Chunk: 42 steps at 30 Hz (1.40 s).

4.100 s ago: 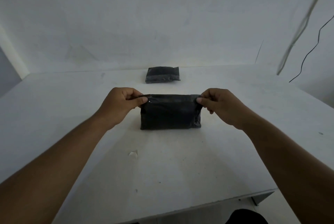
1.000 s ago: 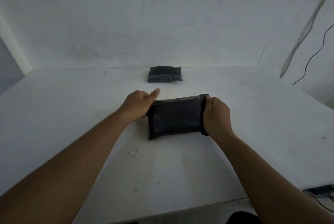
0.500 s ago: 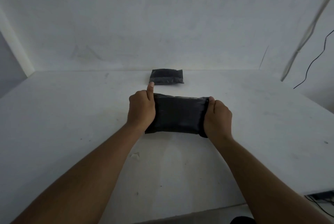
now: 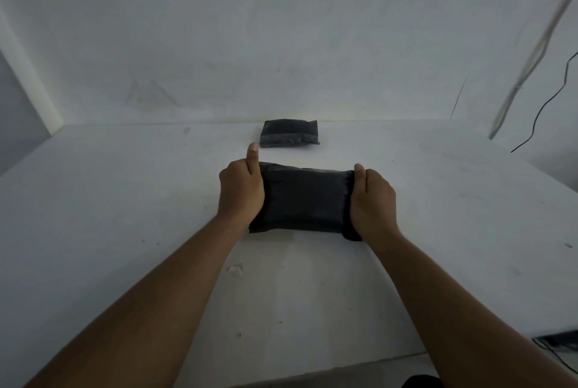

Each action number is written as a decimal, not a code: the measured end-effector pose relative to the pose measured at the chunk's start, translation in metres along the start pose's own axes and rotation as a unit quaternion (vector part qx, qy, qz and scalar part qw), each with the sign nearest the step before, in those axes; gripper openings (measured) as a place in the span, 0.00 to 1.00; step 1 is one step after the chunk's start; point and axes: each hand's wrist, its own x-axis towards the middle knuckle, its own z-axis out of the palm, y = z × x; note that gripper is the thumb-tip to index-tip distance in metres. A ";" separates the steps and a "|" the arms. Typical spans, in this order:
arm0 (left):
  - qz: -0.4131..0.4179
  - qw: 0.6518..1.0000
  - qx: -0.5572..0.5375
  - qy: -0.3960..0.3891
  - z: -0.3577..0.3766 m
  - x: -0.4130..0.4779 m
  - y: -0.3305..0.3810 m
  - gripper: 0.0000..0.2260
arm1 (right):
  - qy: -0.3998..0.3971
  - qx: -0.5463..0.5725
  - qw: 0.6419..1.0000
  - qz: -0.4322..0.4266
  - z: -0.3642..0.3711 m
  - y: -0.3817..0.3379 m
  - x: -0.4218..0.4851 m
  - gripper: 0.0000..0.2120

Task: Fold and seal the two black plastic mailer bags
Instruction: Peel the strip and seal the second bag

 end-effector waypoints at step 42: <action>0.199 0.923 0.206 -0.255 -0.018 -0.036 -0.020 0.32 | -0.092 -0.155 0.976 -0.120 -0.004 -0.037 -0.024 0.19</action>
